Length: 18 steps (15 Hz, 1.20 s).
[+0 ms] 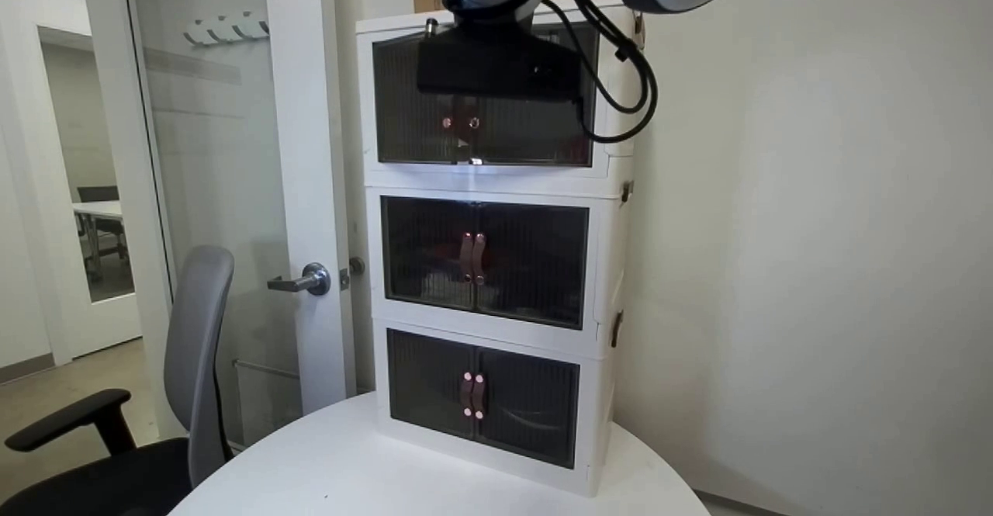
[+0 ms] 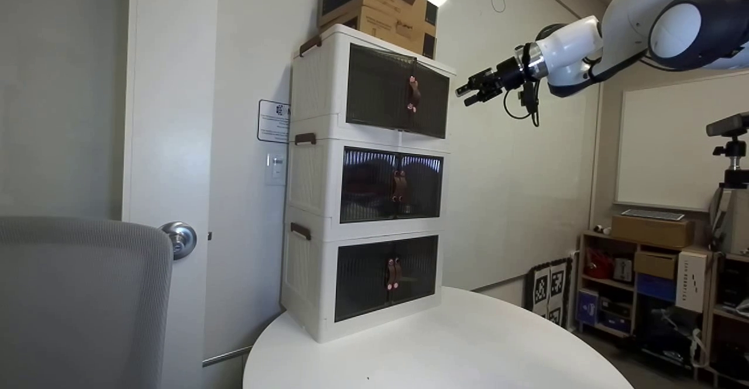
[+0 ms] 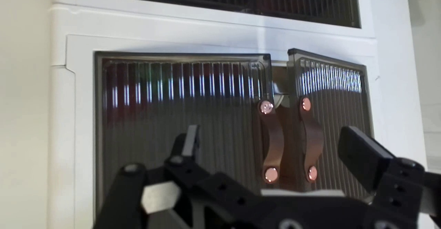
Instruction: Open the doors of the topmost cabinet.
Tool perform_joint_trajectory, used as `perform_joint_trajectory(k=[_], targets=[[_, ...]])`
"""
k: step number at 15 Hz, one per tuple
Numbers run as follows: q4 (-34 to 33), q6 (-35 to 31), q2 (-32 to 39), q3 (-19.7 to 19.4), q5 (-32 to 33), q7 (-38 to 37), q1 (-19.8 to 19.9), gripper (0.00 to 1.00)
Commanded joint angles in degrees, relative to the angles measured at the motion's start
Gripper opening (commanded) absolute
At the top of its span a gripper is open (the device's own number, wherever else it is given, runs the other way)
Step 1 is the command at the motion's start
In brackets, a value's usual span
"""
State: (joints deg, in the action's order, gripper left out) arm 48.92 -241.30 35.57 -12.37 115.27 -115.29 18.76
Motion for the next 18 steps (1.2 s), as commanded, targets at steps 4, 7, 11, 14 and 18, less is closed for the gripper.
perform_joint_trajectory(k=[4,7,11,14,18], targets=[[-8.97,3.13,5.83,0.16,-3.31,-5.55,-1.13,1.00],[-5.32,3.07,4.27,0.54,-2.59,-2.96,-1.04,1.00],[-6.19,3.14,4.70,0.54,-2.63,-3.35,-1.11,1.00],[-6.23,3.14,4.71,0.54,-2.63,-3.41,-1.11,1.00],[-6.23,3.14,4.73,0.54,-2.64,-3.42,-1.11,1.00]])
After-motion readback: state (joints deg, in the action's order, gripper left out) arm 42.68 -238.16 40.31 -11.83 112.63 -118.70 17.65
